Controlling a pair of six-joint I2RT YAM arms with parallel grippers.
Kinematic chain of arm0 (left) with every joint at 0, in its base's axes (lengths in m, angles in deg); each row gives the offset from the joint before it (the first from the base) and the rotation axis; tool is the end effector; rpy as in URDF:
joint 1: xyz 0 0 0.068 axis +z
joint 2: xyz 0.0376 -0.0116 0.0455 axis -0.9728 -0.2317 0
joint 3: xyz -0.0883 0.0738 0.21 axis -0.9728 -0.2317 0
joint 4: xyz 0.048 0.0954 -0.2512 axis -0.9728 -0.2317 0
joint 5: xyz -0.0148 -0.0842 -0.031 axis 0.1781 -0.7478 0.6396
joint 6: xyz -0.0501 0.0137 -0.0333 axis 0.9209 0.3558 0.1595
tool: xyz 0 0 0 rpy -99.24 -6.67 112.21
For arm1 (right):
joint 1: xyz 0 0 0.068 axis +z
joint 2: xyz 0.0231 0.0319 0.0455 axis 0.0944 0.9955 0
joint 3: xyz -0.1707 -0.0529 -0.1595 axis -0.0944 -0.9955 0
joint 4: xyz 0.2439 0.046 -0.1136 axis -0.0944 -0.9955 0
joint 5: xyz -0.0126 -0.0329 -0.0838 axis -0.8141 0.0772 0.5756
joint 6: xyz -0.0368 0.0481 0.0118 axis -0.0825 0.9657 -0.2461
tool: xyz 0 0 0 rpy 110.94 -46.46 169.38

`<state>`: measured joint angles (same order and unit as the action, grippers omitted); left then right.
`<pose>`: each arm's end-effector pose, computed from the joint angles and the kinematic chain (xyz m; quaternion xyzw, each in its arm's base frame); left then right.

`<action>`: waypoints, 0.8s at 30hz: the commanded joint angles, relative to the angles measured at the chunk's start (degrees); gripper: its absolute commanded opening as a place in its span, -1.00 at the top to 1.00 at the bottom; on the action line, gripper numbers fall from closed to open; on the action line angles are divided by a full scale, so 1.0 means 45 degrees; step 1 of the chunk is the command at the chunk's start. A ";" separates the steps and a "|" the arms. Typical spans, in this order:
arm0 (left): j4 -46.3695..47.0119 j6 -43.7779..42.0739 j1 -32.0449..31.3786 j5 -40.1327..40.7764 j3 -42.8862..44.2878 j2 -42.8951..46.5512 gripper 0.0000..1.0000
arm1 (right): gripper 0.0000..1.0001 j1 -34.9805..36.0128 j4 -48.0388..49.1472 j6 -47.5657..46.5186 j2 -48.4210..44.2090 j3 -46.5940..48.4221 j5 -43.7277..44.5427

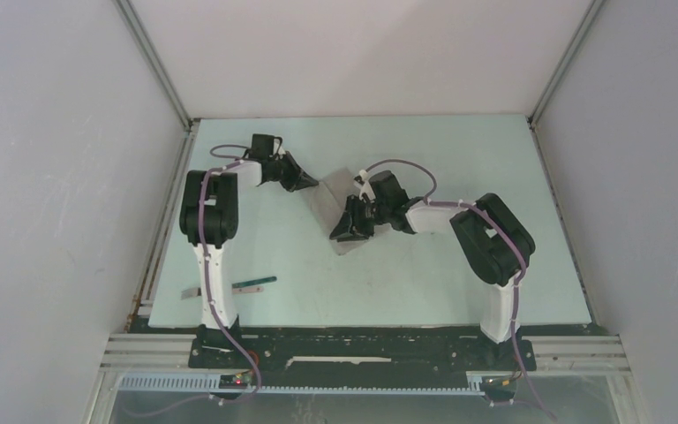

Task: Fold the napkin into a case and place the utensils inside
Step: Fold the lower triangle-folded napkin at the center of the board.

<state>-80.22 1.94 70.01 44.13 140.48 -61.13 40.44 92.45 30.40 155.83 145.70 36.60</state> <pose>0.4559 -0.0789 0.0813 -0.2364 0.8759 -0.3918 0.1533 0.3135 0.2530 0.0969 -0.0671 0.8780 0.4583 0.1206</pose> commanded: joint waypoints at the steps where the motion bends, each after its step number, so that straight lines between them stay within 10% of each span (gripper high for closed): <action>1: 0.0314 -0.0006 -0.0112 -0.0263 0.0309 -0.0218 0.98 | 0.17 -0.0093 0.1635 0.0910 0.0079 -0.0188 -0.0922; 24: 0.0197 -0.0115 -0.0120 -0.0297 0.0298 -0.0151 0.99 | -0.42 -0.0552 0.0738 0.0872 0.5655 0.7031 -0.3401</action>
<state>-79.37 1.92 69.97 43.26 140.48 -61.59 38.47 98.61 36.91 179.06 173.22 23.75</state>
